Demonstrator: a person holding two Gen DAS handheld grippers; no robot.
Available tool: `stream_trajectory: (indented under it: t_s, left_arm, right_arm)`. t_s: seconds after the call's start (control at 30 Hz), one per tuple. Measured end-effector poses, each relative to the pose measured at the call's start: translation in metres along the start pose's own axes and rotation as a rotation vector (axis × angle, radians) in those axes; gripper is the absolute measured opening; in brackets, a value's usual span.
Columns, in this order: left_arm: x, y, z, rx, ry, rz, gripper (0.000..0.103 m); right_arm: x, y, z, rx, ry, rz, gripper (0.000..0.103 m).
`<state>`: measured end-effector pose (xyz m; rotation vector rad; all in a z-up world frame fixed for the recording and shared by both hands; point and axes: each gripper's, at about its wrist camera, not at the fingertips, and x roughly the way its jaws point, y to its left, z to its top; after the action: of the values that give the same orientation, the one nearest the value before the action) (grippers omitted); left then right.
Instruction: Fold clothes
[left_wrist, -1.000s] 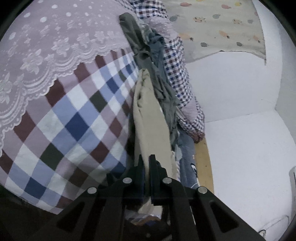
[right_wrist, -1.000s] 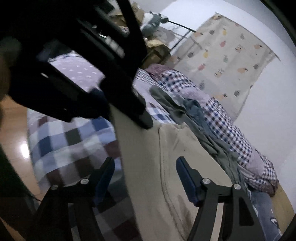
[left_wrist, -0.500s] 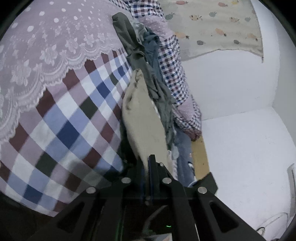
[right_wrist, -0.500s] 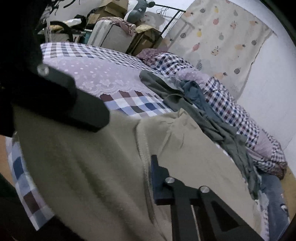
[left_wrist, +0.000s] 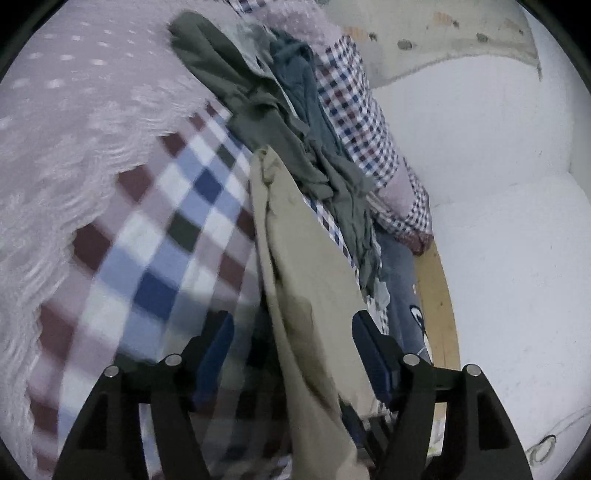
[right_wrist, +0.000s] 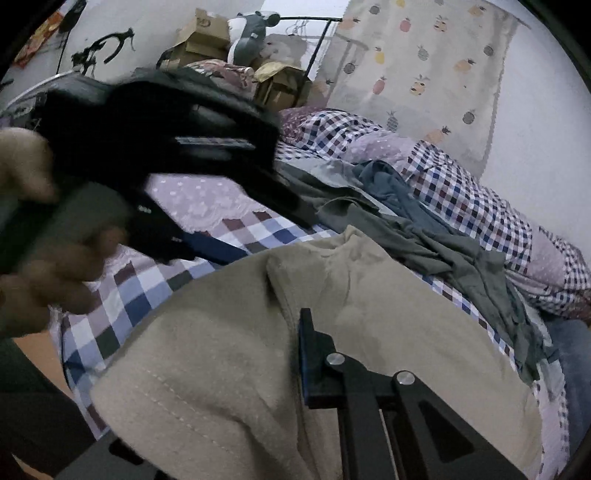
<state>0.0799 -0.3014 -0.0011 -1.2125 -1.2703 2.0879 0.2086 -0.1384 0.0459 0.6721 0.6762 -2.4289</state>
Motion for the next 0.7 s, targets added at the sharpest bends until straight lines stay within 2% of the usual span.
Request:
stream_trajectory:
  t_s: [0.2,0.37,0.47,0.6,0.7]
  left_arm:
    - [0.047,-0.010,0.039,0.033,0.085,-0.008,0.070]
    - [0.081,-0.019,0.079,0.074,0.122,-0.006,0.070]
    - [0.098,-0.013,0.099,0.057,0.131,0.000,0.070]
    - [0.113,-0.016,0.119,0.088,0.150,0.010,0.061]
    - [0.120,-0.018,0.132,0.103,0.158,0.025,0.047]
  right_arm:
    - [-0.011,-0.012,0.007,0.038,-0.001,0.015,0.005]
    - [-0.018,-0.020,0.010,0.062,0.000,0.020,0.005]
    - [-0.022,-0.024,0.011,0.072,0.002,0.018,0.005]
    - [-0.027,-0.028,0.010,0.082,0.006,0.017,0.005]
    - [-0.028,-0.029,0.009,0.079,0.009,0.008,0.005]
